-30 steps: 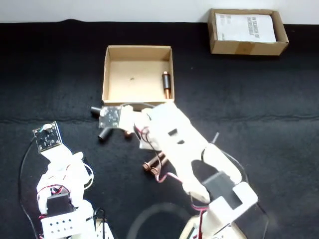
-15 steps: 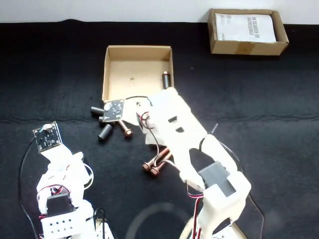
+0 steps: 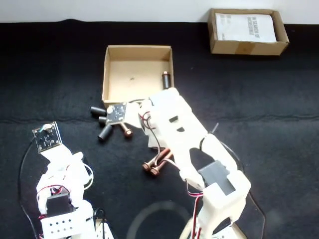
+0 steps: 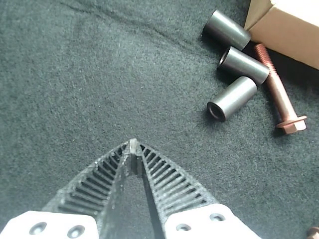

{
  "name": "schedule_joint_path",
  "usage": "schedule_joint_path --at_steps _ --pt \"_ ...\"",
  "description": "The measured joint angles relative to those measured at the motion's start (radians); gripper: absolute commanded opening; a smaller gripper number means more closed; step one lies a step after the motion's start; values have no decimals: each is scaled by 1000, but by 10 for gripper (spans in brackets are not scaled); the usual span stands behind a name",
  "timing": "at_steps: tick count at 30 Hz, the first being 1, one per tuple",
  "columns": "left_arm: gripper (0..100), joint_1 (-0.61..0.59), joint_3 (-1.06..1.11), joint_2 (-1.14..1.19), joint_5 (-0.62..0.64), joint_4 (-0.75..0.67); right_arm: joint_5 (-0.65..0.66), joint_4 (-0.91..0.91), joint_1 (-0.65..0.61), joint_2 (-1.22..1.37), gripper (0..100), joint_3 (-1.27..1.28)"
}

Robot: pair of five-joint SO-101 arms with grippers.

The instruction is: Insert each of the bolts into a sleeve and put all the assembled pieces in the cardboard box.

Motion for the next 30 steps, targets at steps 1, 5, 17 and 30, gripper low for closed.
schedule_joint_path --at_steps 1,5,17,30 --pt "9 0 0 0 0 0 3 -8 0 8 115 3" --pt "9 0 0 0 0 3 6 -25 0 38 115 2" --pt "9 0 0 0 0 3 8 -103 -29 135 112 3" --pt "9 0 0 0 0 3 11 -180 -29 169 7 -29"
